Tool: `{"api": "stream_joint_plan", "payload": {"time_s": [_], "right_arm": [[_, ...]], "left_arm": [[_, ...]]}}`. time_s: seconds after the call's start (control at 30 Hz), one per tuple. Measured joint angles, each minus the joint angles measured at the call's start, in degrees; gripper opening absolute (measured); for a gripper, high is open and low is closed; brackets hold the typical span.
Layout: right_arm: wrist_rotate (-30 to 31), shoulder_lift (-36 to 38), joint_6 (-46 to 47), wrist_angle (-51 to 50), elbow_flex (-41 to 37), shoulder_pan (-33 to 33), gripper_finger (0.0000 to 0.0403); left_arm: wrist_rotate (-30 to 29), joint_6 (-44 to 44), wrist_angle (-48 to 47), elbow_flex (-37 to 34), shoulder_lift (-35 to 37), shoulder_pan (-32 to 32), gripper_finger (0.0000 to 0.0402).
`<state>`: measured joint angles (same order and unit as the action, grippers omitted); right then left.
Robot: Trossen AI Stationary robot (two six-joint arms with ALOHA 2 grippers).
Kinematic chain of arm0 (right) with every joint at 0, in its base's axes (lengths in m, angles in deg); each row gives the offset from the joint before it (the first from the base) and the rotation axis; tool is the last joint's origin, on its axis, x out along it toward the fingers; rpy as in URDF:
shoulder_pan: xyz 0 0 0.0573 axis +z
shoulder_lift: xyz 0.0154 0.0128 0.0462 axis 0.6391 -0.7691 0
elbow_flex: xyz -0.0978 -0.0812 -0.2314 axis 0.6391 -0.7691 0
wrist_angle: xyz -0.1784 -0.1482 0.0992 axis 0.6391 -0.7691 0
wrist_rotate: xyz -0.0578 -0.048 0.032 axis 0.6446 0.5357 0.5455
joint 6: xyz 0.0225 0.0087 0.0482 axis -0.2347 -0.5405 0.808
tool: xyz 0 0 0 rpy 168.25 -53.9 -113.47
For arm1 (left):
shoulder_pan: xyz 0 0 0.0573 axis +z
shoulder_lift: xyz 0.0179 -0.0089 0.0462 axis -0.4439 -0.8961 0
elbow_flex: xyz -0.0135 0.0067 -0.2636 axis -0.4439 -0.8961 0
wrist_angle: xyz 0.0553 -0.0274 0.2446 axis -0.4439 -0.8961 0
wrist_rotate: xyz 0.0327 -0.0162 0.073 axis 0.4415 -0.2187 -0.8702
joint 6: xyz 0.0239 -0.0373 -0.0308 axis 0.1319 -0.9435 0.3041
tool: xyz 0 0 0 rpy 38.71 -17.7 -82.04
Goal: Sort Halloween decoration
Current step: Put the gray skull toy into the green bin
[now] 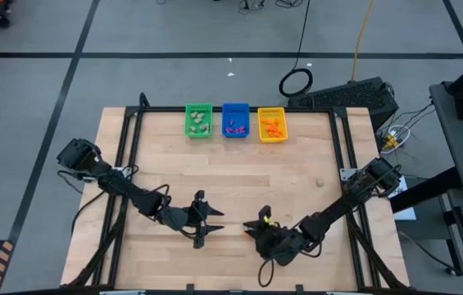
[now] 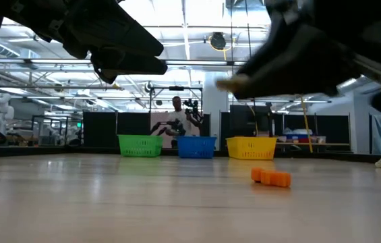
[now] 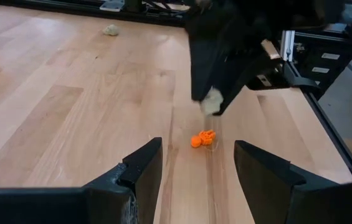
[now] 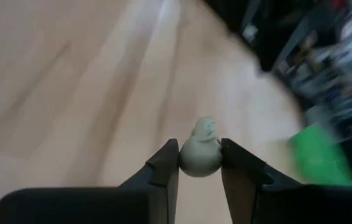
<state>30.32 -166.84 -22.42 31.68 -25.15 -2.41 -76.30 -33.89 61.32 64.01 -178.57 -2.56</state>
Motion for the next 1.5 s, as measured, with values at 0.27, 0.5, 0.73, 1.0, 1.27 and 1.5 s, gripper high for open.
{"api": "stream_joint_plan", "payload": {"time_s": [0.27,0.5,0.73,1.0,1.27,1.5], "right_arm": [[10.09,0.03,-24.12,0.14,4.92,1.24,0.0076],[11.22,0.04,-34.94,0.07,5.59,2.4,0.0078],[11.1,0.04,-37.36,0.1,5.59,2.94,0.0077],[11.04,0.04,-34.1,0.37,5.59,2.93,0.0078],[11.0,0.04,-14.76,0.57,5.59,2.78,0.0079],[10.95,0.04,11.21,0.57,5.59,2.36,0.0079]], "left_arm": [[0.0,0.02,-0.07,0.0,0.0,0.0,0.0199],[0.0,0.04,-0.09,0.0,0.0,0.0,0.0199],[0.0,0.07,-0.09,0.0,0.0,0.0,0.0199],[0.0,0.07,-0.11,0.0,0.0,0.0,0.0199],[0.0,0.08,-0.11,0.0,0.0,0.0,0.0199],[0.0,0.04,-0.11,0.0,0.0,0.0,0.0199]]}}
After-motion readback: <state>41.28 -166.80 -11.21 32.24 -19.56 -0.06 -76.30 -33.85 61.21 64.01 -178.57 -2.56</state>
